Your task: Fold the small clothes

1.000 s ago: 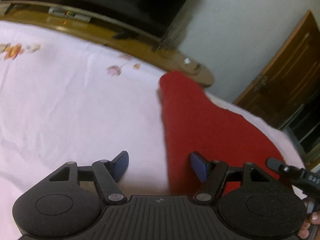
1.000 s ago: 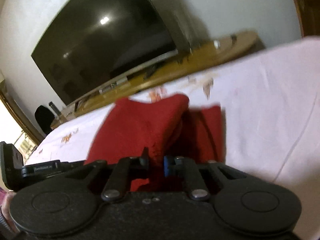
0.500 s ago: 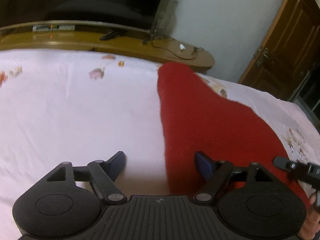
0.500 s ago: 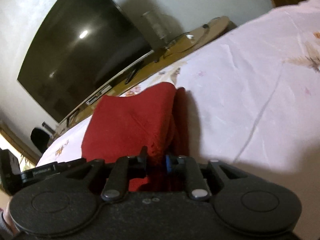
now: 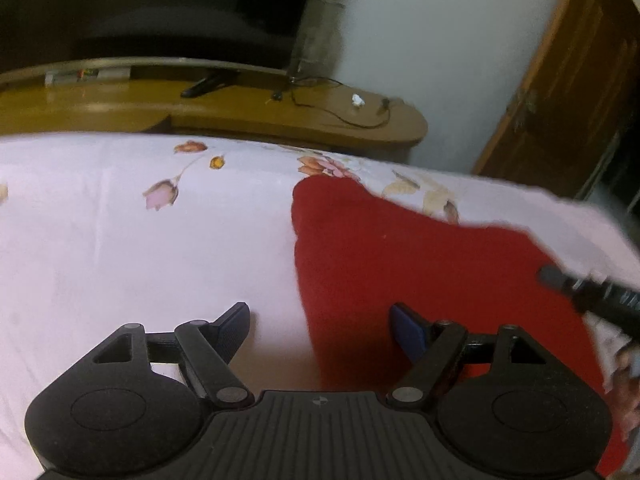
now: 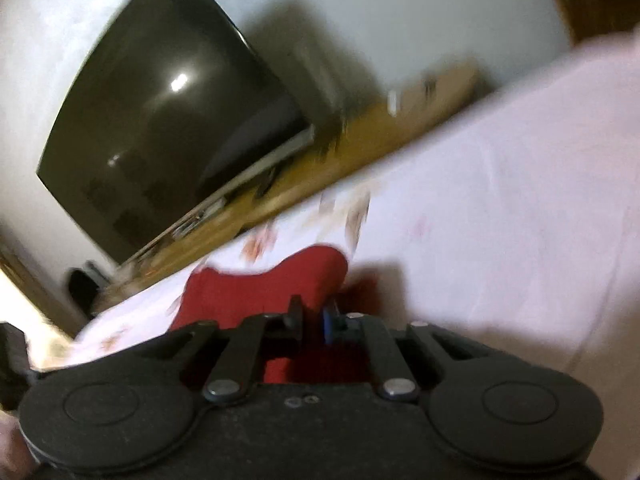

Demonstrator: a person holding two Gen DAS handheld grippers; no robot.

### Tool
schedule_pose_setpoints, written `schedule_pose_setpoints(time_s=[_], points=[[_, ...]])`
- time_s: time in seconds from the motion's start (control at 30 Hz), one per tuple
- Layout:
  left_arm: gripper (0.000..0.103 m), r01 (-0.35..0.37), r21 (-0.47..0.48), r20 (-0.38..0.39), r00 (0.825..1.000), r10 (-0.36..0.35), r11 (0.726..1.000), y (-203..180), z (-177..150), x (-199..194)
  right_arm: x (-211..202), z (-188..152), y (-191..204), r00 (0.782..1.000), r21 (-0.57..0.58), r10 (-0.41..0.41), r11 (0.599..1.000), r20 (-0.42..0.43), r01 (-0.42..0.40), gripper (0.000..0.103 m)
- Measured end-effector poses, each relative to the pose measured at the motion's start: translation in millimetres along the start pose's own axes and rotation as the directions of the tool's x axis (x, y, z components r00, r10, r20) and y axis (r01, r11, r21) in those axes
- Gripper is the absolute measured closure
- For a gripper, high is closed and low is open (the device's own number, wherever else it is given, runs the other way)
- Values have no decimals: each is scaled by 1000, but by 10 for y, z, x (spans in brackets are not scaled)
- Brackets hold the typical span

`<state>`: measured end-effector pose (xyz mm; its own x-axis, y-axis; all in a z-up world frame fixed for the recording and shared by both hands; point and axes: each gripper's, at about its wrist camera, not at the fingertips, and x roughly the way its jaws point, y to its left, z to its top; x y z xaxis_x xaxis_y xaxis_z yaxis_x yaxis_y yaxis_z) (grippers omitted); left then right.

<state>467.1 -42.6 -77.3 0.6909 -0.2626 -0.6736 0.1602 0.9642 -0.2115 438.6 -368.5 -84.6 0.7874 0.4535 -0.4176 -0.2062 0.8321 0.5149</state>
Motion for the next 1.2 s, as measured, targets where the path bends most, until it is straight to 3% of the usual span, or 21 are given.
schedule_pose_setpoints(time_s=[0.03,0.1,0.17,0.23,0.27,0.33,0.47,0.53,0.63,0.67,0.73,0.83,1.0,1.07,1.13,1.2], points=[[24,-8,8,-3,1000,8,1000,-36,-17,43,-26,-24,-7,1000,-11,-14,1000,15,14,94],[23,7,-12,-12,1000,-7,1000,-61,-22,77,154,-151,-59,990,-56,-118,992,-73,114,94],[23,24,-24,-6,1000,-24,999,-20,-25,35,151,-184,-82,989,-60,-125,991,-75,120,92],[23,59,-30,19,998,-58,998,49,-57,-117,65,-117,-44,988,-42,-129,991,-86,126,76],[23,81,-22,35,996,-80,997,80,-94,-235,-32,-90,8,987,-55,-147,988,-66,143,71],[23,116,-22,46,992,-115,993,132,-224,-442,-354,-103,135,989,-96,-145,985,14,146,51],[23,188,-26,19,982,-187,982,134,-559,-652,-824,-354,350,997,-103,-80,991,23,82,52],[23,189,-36,-16,982,-190,981,148,-778,-687,-862,-494,461,997,-143,-82,986,5,82,54],[23,164,6,-4,986,-164,986,199,-1031,-789,-704,-816,488,967,-257,-228,947,-112,193,58],[23,147,23,-2,989,-147,989,211,-1073,-852,-674,-896,402,960,-247,-247,946,-130,209,58],[23,126,22,-2,992,-126,992,275,-1114,-948,-747,-880,298,966,-171,-230,963,-121,208,57],[23,103,6,8,995,-103,995,329,-1130,-1128,-917,-817,424,964,-186,-254,954,-76,237,62],[23,127,43,17,992,-128,991,94,-1168,-1157,-1025,-873,677,986,-214,-158,966,-48,144,55],[23,69,62,-19,997,-68,996,20,-1207,-1075,-899,-924,695,976,-245,-205,953,-79,180,56],[23,71,45,-11,997,-71,996,6,-1245,-1080,-733,-980,557,943,-251,-297,934,-149,254,55],[23,68,39,-8,998,-68,997,14,-1260,-1101,-754,-953,381,957,-144,-249,963,-149,228,55]])
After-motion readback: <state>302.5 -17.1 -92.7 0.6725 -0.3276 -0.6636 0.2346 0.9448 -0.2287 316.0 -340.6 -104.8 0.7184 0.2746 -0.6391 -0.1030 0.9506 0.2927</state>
